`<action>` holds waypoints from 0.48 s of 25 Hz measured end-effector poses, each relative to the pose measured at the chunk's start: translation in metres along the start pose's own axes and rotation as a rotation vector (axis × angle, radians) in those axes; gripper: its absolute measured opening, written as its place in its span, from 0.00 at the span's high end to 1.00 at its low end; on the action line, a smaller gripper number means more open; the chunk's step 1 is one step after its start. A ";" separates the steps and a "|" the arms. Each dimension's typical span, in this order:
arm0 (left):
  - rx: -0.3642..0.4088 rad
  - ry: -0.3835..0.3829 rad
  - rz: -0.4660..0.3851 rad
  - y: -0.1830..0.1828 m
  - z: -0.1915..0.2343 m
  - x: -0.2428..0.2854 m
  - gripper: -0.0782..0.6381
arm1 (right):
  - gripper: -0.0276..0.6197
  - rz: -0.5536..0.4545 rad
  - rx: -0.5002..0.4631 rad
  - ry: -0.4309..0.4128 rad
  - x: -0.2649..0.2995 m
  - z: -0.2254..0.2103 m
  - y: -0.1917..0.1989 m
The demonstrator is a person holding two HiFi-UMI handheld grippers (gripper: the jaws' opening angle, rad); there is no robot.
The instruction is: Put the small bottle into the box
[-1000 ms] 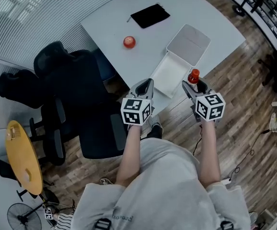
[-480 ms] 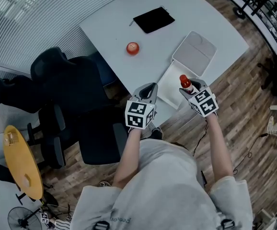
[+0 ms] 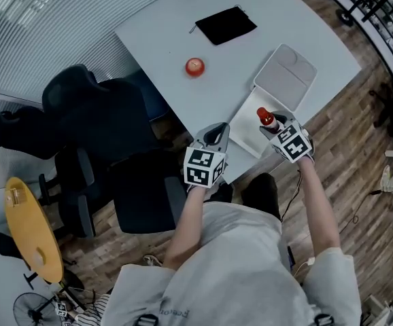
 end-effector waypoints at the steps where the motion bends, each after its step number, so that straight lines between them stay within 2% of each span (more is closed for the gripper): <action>1: -0.002 0.001 0.003 0.002 0.001 0.000 0.85 | 0.61 0.007 -0.004 -0.002 0.003 0.000 0.001; 5: 0.004 0.013 0.011 0.005 -0.002 0.006 0.85 | 0.61 0.035 -0.013 0.002 0.005 -0.004 0.006; 12: 0.004 -0.006 0.013 0.007 -0.002 0.015 0.85 | 0.61 0.088 -0.056 -0.051 0.018 -0.006 0.010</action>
Point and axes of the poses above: the fingertips, and each gripper's own axes: x forward along the fingers, z to its left, y out of its underside, the point moved 8 cm from there along -x, backward along the fingers, and after that the axes turned 14 degrees about -z, right-handed, at the moved point
